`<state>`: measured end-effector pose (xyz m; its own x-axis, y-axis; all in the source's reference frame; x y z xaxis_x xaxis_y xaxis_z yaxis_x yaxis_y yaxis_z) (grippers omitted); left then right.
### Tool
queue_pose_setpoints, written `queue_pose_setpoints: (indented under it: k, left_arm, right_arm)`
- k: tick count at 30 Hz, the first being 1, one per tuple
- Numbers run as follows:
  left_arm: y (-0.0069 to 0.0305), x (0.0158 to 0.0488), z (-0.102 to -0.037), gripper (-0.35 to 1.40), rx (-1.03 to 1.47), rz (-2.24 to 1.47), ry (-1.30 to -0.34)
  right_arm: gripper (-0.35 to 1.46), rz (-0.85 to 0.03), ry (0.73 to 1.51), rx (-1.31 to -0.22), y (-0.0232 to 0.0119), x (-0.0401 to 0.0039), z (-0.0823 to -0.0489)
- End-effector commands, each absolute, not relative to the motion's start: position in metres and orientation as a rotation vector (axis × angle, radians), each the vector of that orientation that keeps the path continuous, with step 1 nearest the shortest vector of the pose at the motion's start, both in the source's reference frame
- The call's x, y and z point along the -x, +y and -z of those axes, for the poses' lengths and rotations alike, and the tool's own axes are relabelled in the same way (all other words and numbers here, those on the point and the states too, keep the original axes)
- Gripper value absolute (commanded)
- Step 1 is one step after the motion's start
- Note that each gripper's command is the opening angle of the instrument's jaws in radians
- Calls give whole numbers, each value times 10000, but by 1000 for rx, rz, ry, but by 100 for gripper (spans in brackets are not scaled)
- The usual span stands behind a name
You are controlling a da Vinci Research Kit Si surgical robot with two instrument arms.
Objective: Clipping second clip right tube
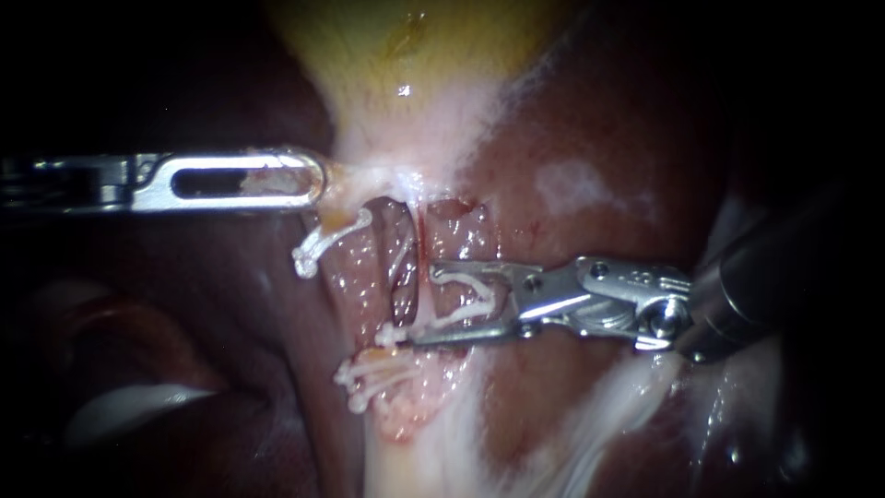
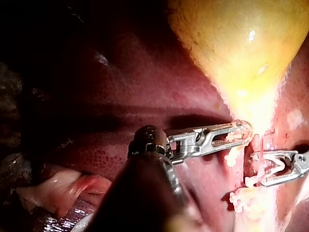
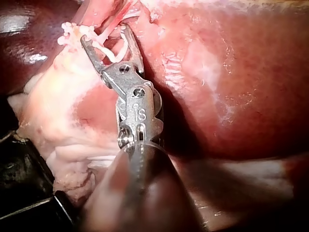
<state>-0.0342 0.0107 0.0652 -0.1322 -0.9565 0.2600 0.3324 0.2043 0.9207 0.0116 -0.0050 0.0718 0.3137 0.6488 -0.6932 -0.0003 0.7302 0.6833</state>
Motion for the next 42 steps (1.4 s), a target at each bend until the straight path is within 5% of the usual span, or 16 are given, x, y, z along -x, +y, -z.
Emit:
queue_pose_setpoints:
  k: [1, 15, 32, 36, 40, 42]
  left_arm:
    - [107, 343, -652, -35, -712, 1288, -1193]
    - [106, 343, -653, -35, -714, 1287, -1194]
    - [106, 343, -654, -35, -713, 1286, -1194]
    - [105, 343, -654, -35, -713, 1286, -1194]
    - [105, 343, -654, -35, -713, 1286, -1194]
    - [105, 343, -654, -35, -714, 1286, -1194]
  right_arm:
    - [48, -479, 1202, -661, -50, -118, -719]
    - [47, -557, 1326, -866, -63, -131, -720]
    - [38, -589, 1320, -933, -70, -144, -705]
    - [24, -627, 1310, -929, -67, -143, -705]
    - [-35, -667, 1295, -943, -65, -136, -702]
    - [-35, -676, 1265, -932, -64, -134, -701]
